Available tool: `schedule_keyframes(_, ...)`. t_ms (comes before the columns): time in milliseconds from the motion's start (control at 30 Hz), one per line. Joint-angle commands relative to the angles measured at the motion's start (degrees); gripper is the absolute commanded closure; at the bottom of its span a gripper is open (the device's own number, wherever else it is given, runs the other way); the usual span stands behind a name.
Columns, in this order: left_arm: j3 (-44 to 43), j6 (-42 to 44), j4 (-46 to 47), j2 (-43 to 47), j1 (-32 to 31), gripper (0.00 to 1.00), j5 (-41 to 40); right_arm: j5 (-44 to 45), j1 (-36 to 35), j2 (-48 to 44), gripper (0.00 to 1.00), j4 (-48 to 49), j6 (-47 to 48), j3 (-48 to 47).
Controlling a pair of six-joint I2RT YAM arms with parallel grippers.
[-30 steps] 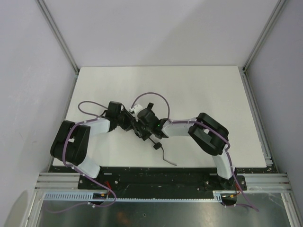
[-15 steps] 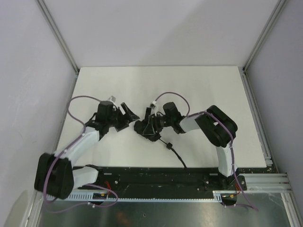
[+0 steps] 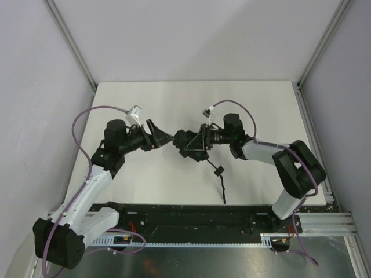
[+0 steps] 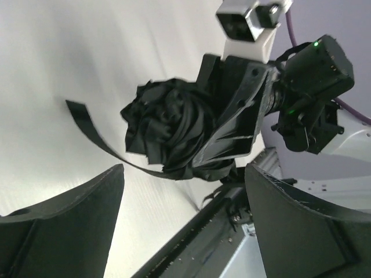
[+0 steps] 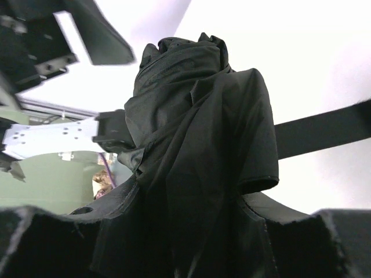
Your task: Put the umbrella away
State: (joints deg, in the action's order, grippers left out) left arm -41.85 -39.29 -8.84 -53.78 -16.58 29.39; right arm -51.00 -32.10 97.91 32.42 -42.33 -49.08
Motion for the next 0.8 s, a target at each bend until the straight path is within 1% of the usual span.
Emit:
schedule_keyframes(0,-0.3,-4.4,4.3,-1.7,-0.5,0.13,9.1,-2.8,2.7,-6.9,1.0,2.6,-3.7,-0.4)
schedule_keyframes(100,-0.4,-6.0,6.0,-0.7,-1.2,0.13,9.3,-2.7,5.4,-10.3,1.0,1.6,-4.4,-0.4)
schedule_keyframes(167,-0.6,-6.5,6.5,0.2,-1.4,0.13,9.1,-1.6,7.7,-12.9,1.0,-0.8,-3.7,-0.5)
schedule_keyframes(267,-0.8,-7.2,6.8,0.3,-1.5,0.14,10.0,1.9,12.2,-18.0,1.0,-12.7,1.5,-2.2)
schedule_keyframes(333,-0.9,-7.6,7.1,0.4,-1.8,0.13,10.4,6.2,15.6,-21.4,1.0,-23.4,6.9,-4.4)
schedule_keyframes(400,-0.8,-7.9,7.3,0.5,-2.0,0.13,10.7,14.0,18.5,-24.6,1.0,-34.8,13.0,-8.0)
schedule_keyframes(467,-0.9,-8.0,7.6,0.6,-2.2,0.13,11.2,24.3,20.8,-27.4,1.0,-45.0,19.2,-12.3)
schedule_keyframes(533,-1.0,-8.0,7.8,1.0,-2.4,0.13,11.8,35.3,21.9,-29.6,1.0,-52.3,24.3,-15.9)
schedule_keyframes(600,-0.9,-8.1,7.8,1.5,-2.4,0.12,12.2,43.8,22.2,-30.9,1.0,-56.5,28.7,-18.5)
schedule_keyframes(667,-0.7,-8.1,7.9,2.0,-2.4,0.12,12.7,48.9,22.1,-31.3,1.0,-58.4,32.0,-19.9)
schedule_keyframes(733,-0.2,-8.2,8.0,2.5,-2.4,0.12,13.1,55.0,20.5,-30.9,1.0,-59.1,35.0,-20.3)
schedule_keyframes(767,0.2,-8.3,8.0,3.0,-2.4,0.12,13.3,58.5,18.6,-30.2,1.0,-59.3,36.7,-20.3)
